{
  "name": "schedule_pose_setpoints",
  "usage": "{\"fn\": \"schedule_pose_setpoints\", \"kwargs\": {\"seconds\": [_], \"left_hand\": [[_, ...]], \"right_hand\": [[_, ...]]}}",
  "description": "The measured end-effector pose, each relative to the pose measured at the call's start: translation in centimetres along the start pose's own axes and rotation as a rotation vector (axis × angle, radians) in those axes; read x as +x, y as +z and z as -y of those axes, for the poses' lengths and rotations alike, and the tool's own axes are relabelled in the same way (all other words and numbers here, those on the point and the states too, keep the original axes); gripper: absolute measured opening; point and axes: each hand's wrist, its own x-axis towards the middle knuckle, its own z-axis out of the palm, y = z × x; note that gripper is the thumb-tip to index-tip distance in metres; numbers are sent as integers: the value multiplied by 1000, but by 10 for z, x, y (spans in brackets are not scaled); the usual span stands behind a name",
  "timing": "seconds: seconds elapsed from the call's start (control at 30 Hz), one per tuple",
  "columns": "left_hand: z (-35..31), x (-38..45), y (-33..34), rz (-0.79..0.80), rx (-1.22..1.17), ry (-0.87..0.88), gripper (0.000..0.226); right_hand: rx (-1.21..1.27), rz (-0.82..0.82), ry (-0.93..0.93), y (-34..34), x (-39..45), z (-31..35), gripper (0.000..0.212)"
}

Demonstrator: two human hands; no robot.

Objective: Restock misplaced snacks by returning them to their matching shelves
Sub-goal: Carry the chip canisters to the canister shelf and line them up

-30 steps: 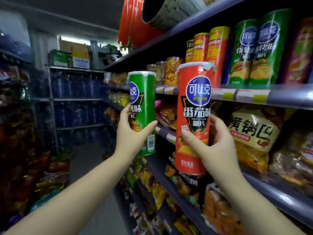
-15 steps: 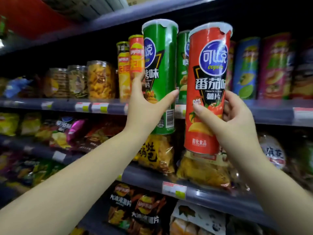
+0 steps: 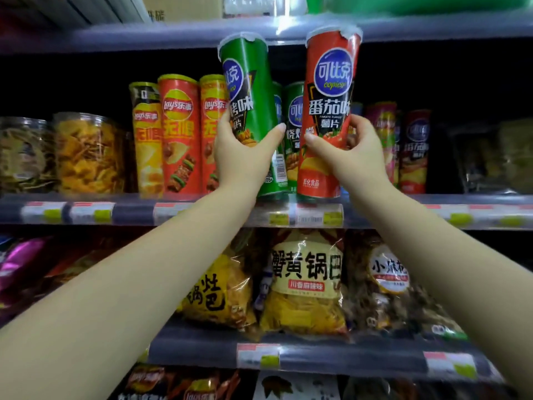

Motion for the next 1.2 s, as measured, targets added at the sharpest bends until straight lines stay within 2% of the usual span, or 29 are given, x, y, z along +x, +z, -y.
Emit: {"fn": "schedule_pose_setpoints", "kwargs": {"seconds": [0.13,0.33,0.5,0.63,0.73,0.8,0.97,1.2], "left_hand": [[9,7,4,23,104,103,90],[20,17,18,52,151,55,92],[27,23,28,173,318,63,98],[31,22,27,252,364,96,93],[36,20,20,290,374,147,86],[41,21,14,301,418,196,89],[47,22,5,312,443,187,96],[57,12,9,186,541,270,97]], "right_hand": [[-69,-7,10,10,6,-8,79],[-154,-55,34,26,15,-16,78],[-117,-40,66,29,22,-29,47],[-185,-23,19,29,25,-39,43],[-211,43,47,27,26,-46,43],[-224,57,56,27,27,-51,39],[-271,-20,22,27,26,-52,61],[-320,-4,15,26,25,-52,70]]}}
